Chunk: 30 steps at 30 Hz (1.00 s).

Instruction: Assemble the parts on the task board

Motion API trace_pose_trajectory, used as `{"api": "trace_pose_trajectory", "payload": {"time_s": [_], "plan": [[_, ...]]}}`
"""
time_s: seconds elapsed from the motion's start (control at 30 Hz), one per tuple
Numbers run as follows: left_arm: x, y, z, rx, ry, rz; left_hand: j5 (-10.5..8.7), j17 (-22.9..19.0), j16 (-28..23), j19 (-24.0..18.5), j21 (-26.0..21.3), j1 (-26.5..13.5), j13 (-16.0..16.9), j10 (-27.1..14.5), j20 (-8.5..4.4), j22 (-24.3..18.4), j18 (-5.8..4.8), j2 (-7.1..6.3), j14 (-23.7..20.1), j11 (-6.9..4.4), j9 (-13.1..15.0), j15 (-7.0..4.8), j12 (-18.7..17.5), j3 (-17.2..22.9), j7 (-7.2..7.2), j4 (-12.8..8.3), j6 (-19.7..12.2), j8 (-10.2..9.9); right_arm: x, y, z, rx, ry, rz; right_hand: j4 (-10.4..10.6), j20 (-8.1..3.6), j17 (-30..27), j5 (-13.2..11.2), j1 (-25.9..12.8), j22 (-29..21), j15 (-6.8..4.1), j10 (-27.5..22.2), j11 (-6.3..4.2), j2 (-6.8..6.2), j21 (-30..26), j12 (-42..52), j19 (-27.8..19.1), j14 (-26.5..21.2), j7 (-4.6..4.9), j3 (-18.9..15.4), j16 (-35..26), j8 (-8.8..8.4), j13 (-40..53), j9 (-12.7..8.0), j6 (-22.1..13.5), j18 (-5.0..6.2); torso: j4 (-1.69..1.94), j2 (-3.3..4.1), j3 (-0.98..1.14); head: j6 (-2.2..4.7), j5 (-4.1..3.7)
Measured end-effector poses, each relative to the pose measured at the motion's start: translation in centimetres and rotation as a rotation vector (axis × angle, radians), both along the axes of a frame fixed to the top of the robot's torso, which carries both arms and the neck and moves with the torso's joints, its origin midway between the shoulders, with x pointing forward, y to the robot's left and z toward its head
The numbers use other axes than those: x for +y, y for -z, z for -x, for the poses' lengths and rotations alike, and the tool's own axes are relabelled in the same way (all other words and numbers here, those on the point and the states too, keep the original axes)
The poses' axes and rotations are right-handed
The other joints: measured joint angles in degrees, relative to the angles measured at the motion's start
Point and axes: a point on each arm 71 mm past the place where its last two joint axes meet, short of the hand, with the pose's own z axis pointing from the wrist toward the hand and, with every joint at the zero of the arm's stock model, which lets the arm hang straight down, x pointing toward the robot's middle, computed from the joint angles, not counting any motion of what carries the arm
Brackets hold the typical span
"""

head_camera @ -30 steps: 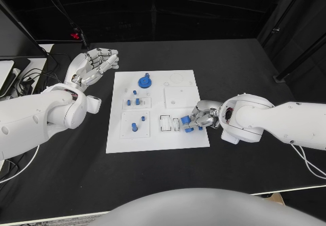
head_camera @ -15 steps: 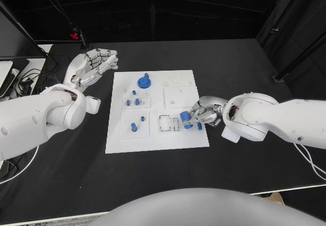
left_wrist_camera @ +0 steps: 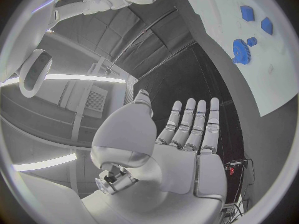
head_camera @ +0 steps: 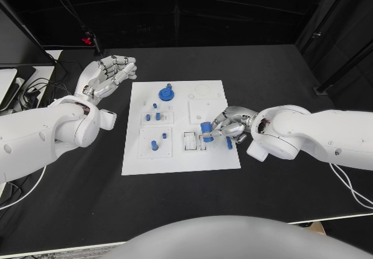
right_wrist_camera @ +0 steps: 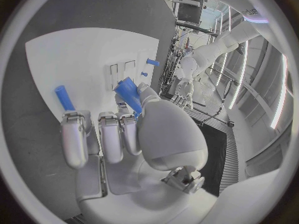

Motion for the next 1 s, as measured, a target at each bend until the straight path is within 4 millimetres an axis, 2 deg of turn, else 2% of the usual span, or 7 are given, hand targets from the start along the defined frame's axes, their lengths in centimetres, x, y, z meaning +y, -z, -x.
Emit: {"api": "trace_pose_trajectory", "payload": {"time_s": [0.17,0.3,0.47,1.0], "plan": [[0.0,0.0,0.0,0.0,0.0,0.0,0.0,0.0,0.0,0.0,0.0,0.0,0.0,0.0,0.0,0.0,0.0,0.0,0.0,0.0,0.0,0.0,0.0,0.0,0.0,0.0,0.0,0.0,1.1,0.2,-0.2,0.043,-0.005,-0.052,1.47,0.0,0.0,0.0,-1.87,0.0,0.0,0.0,0.0,-0.34,0.0,0.0,0.0,0.0,0.23,-0.55,0.0,-1.26,0.0,0.83,1.18,0.0,-0.02,-0.01,0.03,0.0,0.3],[-0.1,0.0,0.0,0.0,0.001,0.0,0.0,-0.1,0.0,0.0,0.0,0.0,0.0,0.0,0.0,0.0,0.0,0.0,0.0,0.0,0.0,0.0,0.24,-0.14,-0.21,0.14,-0.22,0.0,1.7,0.4,-0.4,0.066,-0.013,-0.068,1.96,0.0,0.0,-0.27,-2.15,0.0,0.01,0.01,0.0,-0.13,0.0,0.0,0.0,0.01,0.3,-0.7,0.0,-1.42,0.0,0.76,1.45,0.01,-0.02,-0.01,0.04,0.0,0.57],[-0.1,0.0,0.0,0.001,0.002,0.0,0.0,-0.1,0.0,0.0,0.0,0.0,0.0,0.0,0.0,0.0,0.0,0.0,0.0,0.0,0.0,0.0,0.24,-0.14,-0.22,0.14,-0.22,0.0,2.0,0.6,-0.6,0.081,-0.022,-0.063,2.51,0.0,-0.01,-0.77,-2.81,0.0,0.01,0.01,0.01,-0.51,0.0,0.0,0.0,0.01,0.07,-0.95,0.0,-1.72,0.0,0.76,2.5,0.0,-0.02,-0.01,0.04,0.0,1.01],[-0.1,0.0,0.0,0.002,0.004,0.001,0.0,-0.09,0.24,0.0,0.0,0.0,0.0,0.0,0.0,0.01,0.0,0.0,0.0,0.0,0.0,0.0,0.24,-0.3,-0.21,-0.01,-0.22,0.0,3.2,0.7,-0.8,0.044,-0.058,0.014,2.92,0.0,-0.01,-1.13,-3.62,0.0,0.01,0.02,0.01,-0.75,0.0,0.0,0.0,0.01,-0.27,-1.36,0.0,-2.31,0.0,0.95,4.55,0.0,-0.02,0.01,0.04,-0.01,1.59]]}}
